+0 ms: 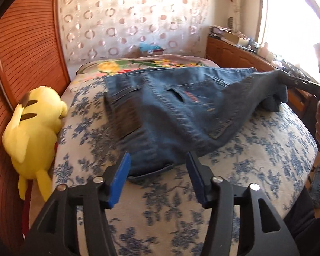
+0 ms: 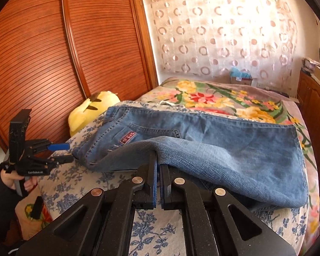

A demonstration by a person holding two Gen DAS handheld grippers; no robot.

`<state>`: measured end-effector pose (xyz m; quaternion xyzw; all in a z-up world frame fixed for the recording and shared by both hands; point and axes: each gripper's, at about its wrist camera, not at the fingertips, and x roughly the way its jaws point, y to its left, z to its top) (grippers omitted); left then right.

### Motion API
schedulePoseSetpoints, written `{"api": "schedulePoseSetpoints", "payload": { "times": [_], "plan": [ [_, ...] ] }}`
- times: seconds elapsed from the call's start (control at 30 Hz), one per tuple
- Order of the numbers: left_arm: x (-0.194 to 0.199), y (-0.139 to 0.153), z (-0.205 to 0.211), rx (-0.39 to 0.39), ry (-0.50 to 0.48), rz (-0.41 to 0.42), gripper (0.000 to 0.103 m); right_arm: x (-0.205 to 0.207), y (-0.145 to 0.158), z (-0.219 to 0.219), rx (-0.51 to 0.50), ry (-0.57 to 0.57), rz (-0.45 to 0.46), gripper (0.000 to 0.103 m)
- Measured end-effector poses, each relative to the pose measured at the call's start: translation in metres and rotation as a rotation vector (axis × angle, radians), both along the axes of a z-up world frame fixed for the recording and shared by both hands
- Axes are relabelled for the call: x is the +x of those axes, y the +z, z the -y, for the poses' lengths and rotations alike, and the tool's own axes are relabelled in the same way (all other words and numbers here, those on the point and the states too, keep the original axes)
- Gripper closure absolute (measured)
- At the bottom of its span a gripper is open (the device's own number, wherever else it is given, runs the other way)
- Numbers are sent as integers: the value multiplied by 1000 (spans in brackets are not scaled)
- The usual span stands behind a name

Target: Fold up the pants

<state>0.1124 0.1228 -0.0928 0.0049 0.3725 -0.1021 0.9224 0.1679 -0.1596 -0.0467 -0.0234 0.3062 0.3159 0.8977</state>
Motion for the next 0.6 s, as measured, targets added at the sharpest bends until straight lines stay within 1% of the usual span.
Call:
{"api": "schedulePoseSetpoints", "payload": {
  "times": [0.1, 0.27, 0.4, 0.5, 0.57, 0.6],
  "plan": [
    [2, -5, -7, -3, 20, -2, 42, 0, -2, -1, -6, 0, -5, 103],
    [1, -12, -18, 0, 38, 0, 42, -1, -8, 1, -12, -5, -12, 103],
    [4, -19, -22, -19, 28, -21, 42, -2, -14, 2, -14, -15, -21, 103],
    [8, -26, -16, -9, 8, -54, 42, 0, -17, 1, -15, -18, -26, 103],
    [11, -27, -12, 3, 4, -59, 45, 0, -18, 1, -16, -20, -29, 103],
    [12, -28, -11, 8, 2, -61, 53, 0, -18, 0, -16, -20, -30, 103]
  ]
}}
